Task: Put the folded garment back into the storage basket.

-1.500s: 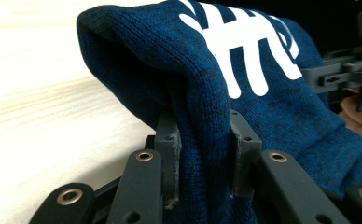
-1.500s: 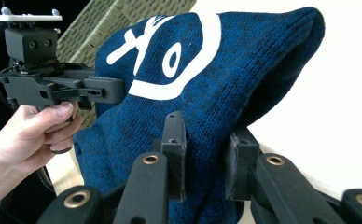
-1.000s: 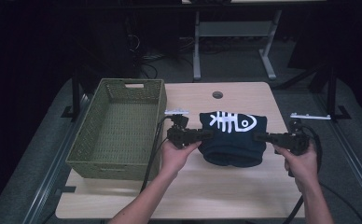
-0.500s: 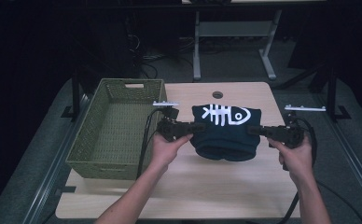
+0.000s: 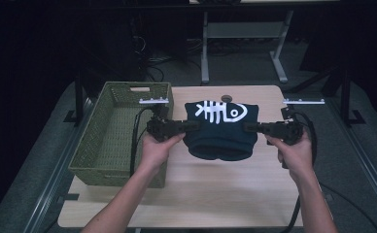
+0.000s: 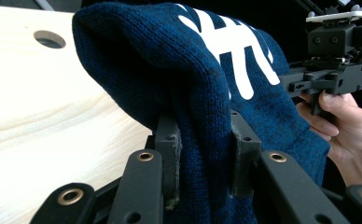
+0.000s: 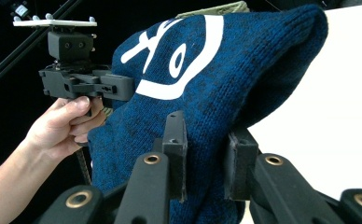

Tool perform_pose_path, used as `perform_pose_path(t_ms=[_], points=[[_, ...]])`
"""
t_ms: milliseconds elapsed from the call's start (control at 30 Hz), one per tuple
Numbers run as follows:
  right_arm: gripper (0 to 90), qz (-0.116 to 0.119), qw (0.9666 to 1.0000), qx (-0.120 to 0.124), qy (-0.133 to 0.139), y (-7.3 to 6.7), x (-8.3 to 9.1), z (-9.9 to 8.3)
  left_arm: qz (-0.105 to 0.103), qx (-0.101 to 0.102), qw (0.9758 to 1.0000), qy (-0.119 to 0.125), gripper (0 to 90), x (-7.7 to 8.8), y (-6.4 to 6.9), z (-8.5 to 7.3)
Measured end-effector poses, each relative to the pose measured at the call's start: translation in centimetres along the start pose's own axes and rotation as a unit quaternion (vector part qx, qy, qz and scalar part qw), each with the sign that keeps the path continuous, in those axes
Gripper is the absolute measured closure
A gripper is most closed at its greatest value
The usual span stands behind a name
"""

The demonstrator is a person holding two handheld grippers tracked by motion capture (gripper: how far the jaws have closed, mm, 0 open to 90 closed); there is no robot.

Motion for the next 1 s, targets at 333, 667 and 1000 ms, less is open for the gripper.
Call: perform_pose_path(t_ms=[333,667,1000], points=[[74.1,0.007,0.9999,0.009,-0.009,-1.4,-2.1,1.4,0.009,0.006,0.9999,0.012,70.6,2.1,-0.8,0.5],[74.1,0.023,0.9996,0.006,-0.017,-2.0,-4.5,2.3,0.025,0.011,0.9994,0.021,70.5,4.4,-1.9,1.0],[74.0,0.026,0.9991,0.015,-0.03,-3.0,-6.8,3.1,0.048,0.011,0.998,0.04,70.1,6.5,-2.7,1.2]])
Point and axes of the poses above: each handheld gripper's, and its own axes: x roughly backward along the jaws, z roughly out of its top, y roughly to its right, the point moved 4 cm from there along -x, roughly forward along the jaws, and after that the axes turned 2 degrees about x, right-handed, at the moved point
